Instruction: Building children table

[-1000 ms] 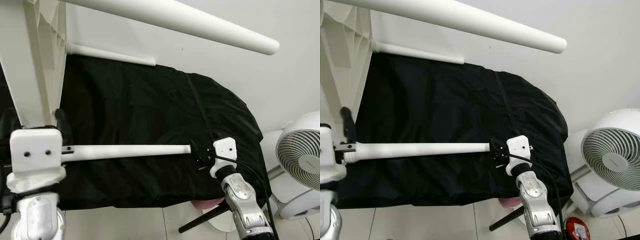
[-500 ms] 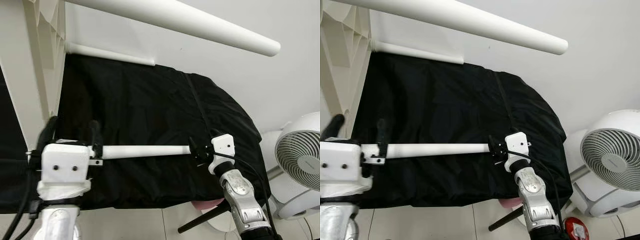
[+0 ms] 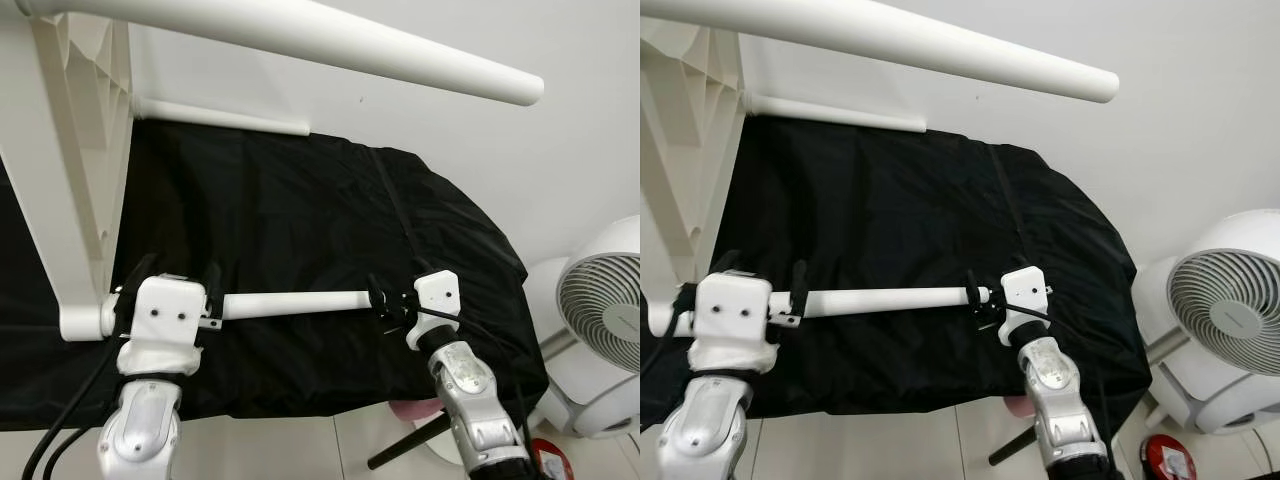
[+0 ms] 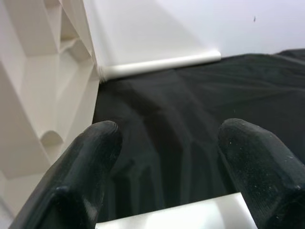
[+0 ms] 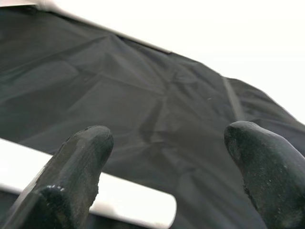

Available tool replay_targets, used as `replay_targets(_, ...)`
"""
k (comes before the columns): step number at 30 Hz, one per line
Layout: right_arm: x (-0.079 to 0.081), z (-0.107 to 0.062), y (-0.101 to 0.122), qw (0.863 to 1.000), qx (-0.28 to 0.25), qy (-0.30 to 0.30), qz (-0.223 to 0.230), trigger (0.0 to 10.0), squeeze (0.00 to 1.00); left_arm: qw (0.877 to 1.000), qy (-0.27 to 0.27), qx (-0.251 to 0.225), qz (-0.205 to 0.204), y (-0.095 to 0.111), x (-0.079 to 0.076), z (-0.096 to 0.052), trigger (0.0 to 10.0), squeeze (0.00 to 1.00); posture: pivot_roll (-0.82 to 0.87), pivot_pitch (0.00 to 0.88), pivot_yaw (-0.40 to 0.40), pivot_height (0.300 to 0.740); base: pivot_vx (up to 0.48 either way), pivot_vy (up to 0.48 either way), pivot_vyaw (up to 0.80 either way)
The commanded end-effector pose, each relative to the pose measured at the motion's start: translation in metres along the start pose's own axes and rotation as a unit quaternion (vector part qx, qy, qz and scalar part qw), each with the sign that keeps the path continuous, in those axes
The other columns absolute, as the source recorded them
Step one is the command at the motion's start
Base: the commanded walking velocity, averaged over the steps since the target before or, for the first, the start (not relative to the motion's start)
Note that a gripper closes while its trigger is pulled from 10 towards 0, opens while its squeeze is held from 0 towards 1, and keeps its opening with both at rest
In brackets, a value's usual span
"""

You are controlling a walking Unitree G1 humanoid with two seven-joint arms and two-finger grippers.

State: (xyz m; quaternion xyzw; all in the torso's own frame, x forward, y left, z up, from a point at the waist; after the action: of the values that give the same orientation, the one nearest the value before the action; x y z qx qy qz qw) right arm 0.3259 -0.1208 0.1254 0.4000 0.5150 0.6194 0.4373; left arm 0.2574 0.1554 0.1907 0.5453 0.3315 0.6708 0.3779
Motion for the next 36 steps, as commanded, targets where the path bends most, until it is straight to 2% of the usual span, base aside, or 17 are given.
replay_targets(1,-0.004,-0.003,0.003,1.000,-0.008,-0.007,-0.001,10.0,0.00,1.000,-0.003,0.003,0.005,-0.006,-0.004,0.005,10.0,0.00,0.09,0.000,-0.187,0.740,0.000,0.000,0.00)
replay_targets(4,-0.002,-0.003,0.003,1.000,-0.012,-0.008,0.004,10.0,0.00,1.000,0.004,0.012,0.026,-0.013,0.002,0.012,10.0,0.00,0.09,0.000,-0.180,0.740,0.000,0.000,0.00)
replay_targets(9,-0.001,-0.004,0.004,1.000,-0.014,-0.012,0.008,10.0,0.00,0.996,0.045,0.026,0.071,-0.025,0.029,0.020,10.0,0.00,0.08,0.000,-0.174,0.740,0.000,0.000,0.00)
replay_targets(11,-0.001,-0.004,0.004,1.000,-0.014,-0.012,0.008,10.0,0.00,0.995,0.050,0.027,0.076,-0.026,0.034,0.021,10.0,0.00,0.08,0.000,-0.174,0.740,0.000,0.000,0.00)
replay_targets(14,-0.002,-0.007,0.003,1.000,-0.011,-0.014,0.008,10.0,0.00,0.992,0.074,0.036,0.095,-0.032,0.050,0.021,10.0,0.00,0.08,0.000,-0.177,0.740,0.000,0.000,0.00)
replay_targets(18,-0.003,-0.008,0.003,1.000,-0.010,-0.015,0.008,10.0,0.00,0.988,0.085,0.041,0.119,-0.036,0.060,0.021,10.0,0.00,0.09,0.000,-0.182,0.740,0.000,0.000,0.00)
replay_targets(22,-0.002,-0.008,0.002,1.000,-0.009,-0.013,0.009,10.0,0.00,0.987,0.096,0.041,0.124,-0.037,0.069,0.019,10.0,0.00,0.09,0.000,-0.189,0.740,0.000,0.000,0.00)
replay_targets(30,0.002,-0.006,0.002,1.000,-0.007,-0.006,0.011,10.0,0.00,0.985,0.096,0.034,0.139,-0.036,0.076,0.019,10.0,0.00,0.10,0.000,-0.197,0.740,0.000,0.000,0.00)
replay_targets(36,0.001,-0.006,0.000,1.000,-0.004,-0.006,0.013,10.0,0.00,0.986,0.088,0.030,0.140,-0.035,0.074,0.020,10.0,0.00,0.10,0.000,-0.194,0.740,0.000,0.000,0.00)
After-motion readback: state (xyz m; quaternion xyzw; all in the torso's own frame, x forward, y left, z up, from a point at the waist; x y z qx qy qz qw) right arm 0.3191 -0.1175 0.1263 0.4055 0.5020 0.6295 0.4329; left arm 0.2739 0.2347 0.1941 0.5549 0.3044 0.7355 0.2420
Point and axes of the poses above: a point about 5 cm out from each wrist's last joint towards the gripper, its own z axis pointing out of the wrist towards the gripper, its own y axis along the axis of the wrist's last joint, x = y × z, the point moved 5 cm from there along z, pointing out of the wrist towards the gripper, and after that the axes turned 12 degrees about z, right-handed, at the moved point
